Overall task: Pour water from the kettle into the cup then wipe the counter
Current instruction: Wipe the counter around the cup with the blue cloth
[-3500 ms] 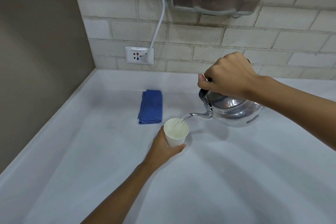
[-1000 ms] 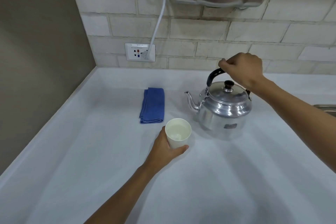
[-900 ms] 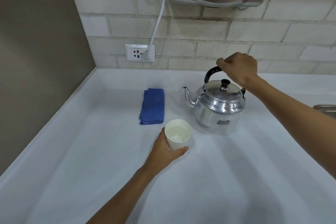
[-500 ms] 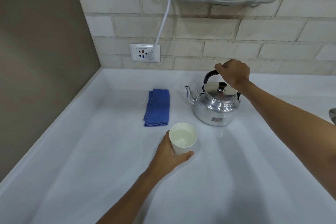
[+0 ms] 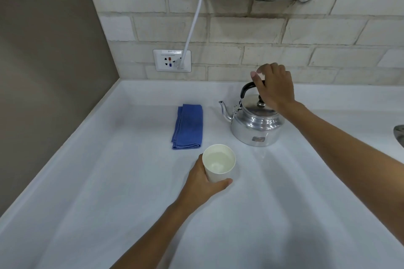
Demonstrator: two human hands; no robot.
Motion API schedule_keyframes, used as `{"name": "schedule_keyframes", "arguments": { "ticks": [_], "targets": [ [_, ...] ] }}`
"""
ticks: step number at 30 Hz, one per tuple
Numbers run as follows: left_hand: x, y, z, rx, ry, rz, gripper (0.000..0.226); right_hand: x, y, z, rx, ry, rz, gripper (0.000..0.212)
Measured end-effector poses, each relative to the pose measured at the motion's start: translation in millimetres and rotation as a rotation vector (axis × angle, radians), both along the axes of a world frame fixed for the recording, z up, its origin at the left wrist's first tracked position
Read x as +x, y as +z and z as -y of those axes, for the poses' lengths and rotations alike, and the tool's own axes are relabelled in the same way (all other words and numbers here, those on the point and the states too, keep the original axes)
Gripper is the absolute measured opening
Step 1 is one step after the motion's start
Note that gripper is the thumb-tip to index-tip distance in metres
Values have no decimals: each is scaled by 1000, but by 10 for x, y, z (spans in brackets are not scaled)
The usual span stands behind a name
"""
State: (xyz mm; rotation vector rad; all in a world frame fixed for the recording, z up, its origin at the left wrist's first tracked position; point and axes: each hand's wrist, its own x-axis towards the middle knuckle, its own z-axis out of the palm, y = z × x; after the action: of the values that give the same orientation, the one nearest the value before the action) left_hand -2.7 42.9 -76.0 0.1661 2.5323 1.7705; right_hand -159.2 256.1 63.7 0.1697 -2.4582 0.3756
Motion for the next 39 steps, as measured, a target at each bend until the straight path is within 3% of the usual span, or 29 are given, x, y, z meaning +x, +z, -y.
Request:
{"name": "schedule_keyframes", "arguments": {
  "ticks": [3, 5, 9, 11, 13, 16, 20, 25, 29, 32, 39],
  "targets": [
    [-1, 49, 5, -2, -30, 17, 86, 418, -112, 52, -179, 66, -148, 35],
    [2, 110, 35, -12, -74, 33, 88, 778, -309, 54, -256, 91, -121, 36],
    [113, 161, 343, -132, -243, 32, 90, 1500, -1002, 11, -133, 117, 285, 44],
    [172, 186, 605, -234, -222, 101, 91, 1737, -1329, 1, -45, 58, 505, 58],
    [97, 236, 815, -270, -137, 87, 80, 1835, -1545, 7, 58, -7, 595, 71],
    [-245, 395, 874, -220, 0, -41, 54, 1837, -1607, 46, 71, -50, 572, 61],
    [-886, 403, 690, -325, 73, -123, 41, 1837, -1600, 42, 64, -36, 576, 61],
    [-1610, 186, 423, -784, 61, -163, 48, 1835, -1588, 48, 80, -45, 589, 64],
    [-1913, -14, 315, -901, 66, -37, 53, 1828, -1585, 61, 72, -50, 588, 71],
    [-1999, -111, 260, -964, 80, -59, 54, 1812, -1575, 74, 70, -48, 582, 66],
    [-1642, -74, 97, -1056, -284, -255, 49, 1818, -1560, 50, 73, -33, 584, 69]
  ]
}}
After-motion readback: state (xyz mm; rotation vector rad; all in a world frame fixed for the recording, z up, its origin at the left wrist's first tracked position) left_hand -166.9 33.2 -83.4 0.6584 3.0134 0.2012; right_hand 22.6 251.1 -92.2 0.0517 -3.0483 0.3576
